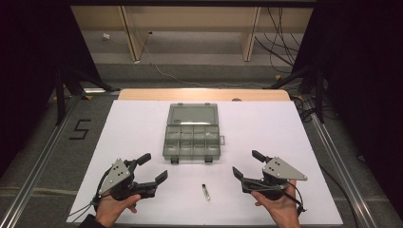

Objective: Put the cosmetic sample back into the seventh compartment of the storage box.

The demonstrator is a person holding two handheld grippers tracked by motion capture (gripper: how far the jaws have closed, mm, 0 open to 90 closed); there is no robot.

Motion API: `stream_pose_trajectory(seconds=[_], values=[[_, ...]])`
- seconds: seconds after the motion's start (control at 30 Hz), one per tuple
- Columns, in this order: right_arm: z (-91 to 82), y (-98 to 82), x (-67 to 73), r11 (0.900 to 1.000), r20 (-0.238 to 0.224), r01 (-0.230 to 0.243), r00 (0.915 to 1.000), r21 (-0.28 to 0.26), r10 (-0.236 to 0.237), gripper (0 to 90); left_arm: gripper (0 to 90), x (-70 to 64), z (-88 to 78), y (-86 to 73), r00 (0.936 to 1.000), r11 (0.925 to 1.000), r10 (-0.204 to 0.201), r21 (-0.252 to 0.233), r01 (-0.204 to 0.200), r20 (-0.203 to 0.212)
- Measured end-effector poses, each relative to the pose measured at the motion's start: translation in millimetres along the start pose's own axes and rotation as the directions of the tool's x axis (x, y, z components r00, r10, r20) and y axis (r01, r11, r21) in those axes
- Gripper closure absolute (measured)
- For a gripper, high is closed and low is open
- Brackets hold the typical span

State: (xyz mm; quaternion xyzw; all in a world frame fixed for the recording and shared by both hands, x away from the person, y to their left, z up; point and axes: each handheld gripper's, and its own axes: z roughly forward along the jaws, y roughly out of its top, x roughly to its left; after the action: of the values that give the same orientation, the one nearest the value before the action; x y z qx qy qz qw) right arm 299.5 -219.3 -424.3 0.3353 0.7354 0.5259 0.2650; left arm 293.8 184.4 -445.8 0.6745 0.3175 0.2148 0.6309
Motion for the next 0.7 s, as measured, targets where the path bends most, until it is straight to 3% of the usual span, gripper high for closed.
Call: stream_pose_trajectory(seconds=[0.27, 0.4, 0.57, 0.7], values=[[0.7, 1.5, 1.3, 1.0, -0.001, 0.005, 1.0, -0.002, -0.005, 17.1, 15.4, -0.2, -0.2, 0.0, 1.0, 1.0, 0.002, -0.001, -0.002, -0.001], [-0.7, 8.7, 5.0, 0.997, -0.006, 0.033, 0.9994, 0.075, -0.033, 17.0, 15.4, 0.0, -0.2, -0.3, 1.0, 1.0, 0.003, 0.001, -0.003, -0.001], [1.2, 17.7, 10.1, 0.991, -0.033, 0.077, 0.9967, 0.106, -0.074, 16.8, 15.4, 0.7, 0.1, -0.4, 0.9999, 1.0, 0.009, 0.001, -0.009, -0.006], [5.7, 30.0, 18.3, 0.978, -0.079, 0.121, 0.9909, 0.169, -0.109, 16.7, 15.5, 0.8, -0.5, -0.6, 1.0, 1.0, 0.008, 0.002, -0.008, -0.005]])
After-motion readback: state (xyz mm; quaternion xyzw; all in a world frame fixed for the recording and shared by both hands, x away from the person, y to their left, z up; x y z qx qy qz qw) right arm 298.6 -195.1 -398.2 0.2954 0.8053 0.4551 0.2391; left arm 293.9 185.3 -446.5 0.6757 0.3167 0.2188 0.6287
